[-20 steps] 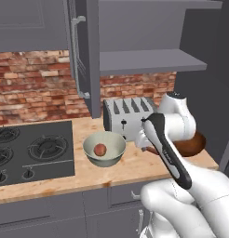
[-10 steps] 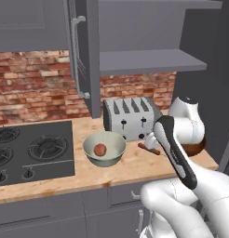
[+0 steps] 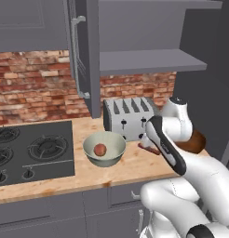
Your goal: Pick both bowls and place them on the counter. Then place the hot dog in one bowl and place the onion in the other bowl.
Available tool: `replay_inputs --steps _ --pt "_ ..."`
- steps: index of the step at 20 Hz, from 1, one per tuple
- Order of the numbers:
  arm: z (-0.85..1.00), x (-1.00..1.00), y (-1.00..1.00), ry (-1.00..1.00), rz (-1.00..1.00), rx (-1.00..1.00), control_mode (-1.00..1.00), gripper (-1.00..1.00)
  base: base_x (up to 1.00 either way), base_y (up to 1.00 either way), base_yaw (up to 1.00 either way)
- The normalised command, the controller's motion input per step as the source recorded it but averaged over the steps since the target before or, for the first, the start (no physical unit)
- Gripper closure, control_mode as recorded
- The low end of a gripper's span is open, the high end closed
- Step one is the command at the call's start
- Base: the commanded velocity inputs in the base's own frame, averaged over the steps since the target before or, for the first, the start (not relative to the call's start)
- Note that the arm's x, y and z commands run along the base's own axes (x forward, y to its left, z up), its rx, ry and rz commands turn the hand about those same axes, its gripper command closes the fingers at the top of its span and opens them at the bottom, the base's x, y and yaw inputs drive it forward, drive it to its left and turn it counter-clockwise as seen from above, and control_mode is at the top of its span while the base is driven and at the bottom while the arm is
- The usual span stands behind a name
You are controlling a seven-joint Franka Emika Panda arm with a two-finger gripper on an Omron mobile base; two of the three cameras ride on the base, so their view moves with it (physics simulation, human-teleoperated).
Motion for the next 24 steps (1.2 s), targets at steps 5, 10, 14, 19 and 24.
replay_inputs --steps 5,10,14,19,24 --pt "-0.28 0.32 0.00 0.01 0.02 -0.09 -1.00 -1.00 0.00 0.00 0.00" --pt "-0.33 0.13 0.00 0.00 0.04 -0.08 -1.00 -1.00 0.00 0.00 0.00" --pt "-0.35 0.12 -0.04 0.01 0.02 -0.06 -1.00 -1.00 0.00 0.00 0.00" --pt "-0.27 0.14 -0.09 0.00 0.02 -0.02 -1.00 -1.00 0.00 0.00 0.00" --pt "-0.24 0.14 -0.16 0.00 0.01 0.00 -1.00 -1.00 0.00 0.00 0.00"
